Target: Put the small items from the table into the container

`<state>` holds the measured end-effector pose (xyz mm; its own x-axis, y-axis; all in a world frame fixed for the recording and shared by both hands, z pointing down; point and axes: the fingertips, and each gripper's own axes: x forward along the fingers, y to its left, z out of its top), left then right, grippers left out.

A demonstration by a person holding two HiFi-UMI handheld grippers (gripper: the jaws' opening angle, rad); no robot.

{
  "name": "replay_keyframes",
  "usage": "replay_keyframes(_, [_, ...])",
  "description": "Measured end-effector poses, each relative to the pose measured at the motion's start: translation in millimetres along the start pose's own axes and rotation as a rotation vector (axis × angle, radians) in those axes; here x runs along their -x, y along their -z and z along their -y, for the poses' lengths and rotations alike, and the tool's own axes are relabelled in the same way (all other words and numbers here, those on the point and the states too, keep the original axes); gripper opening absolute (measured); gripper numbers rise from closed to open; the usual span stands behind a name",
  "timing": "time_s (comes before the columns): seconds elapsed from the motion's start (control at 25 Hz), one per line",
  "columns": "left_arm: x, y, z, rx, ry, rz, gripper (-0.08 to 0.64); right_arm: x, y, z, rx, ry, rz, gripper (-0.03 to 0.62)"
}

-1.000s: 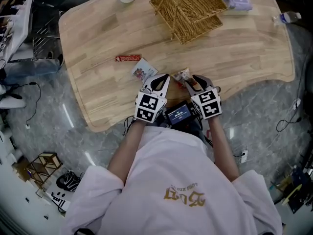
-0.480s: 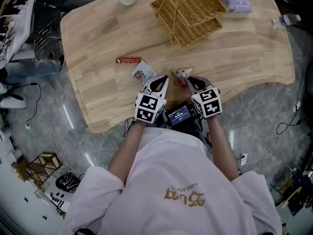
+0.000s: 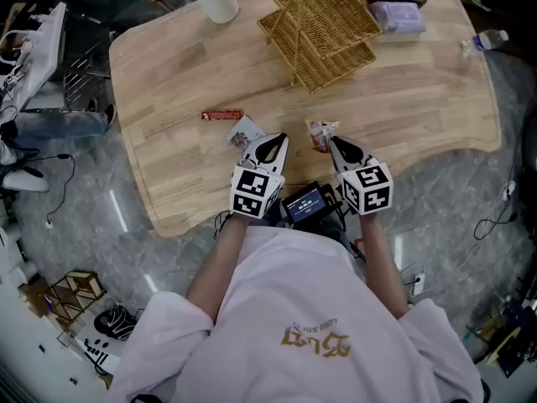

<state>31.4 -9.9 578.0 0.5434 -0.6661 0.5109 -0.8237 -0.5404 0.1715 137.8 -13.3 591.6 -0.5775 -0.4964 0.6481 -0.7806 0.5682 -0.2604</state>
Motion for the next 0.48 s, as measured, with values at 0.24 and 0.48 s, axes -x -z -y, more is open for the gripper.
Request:
replay_keyframes(0.24, [5,-46,-2,-0.049,-0.018,0.085,-0.001,29,-50,7,-0.006,0.021,0.134,0.031])
replay_keyframes(0.48, [8,-78,10,-0.163,0.0,0.123,0.0,53,-89,10,-0.006,0.038,0.251,0.031])
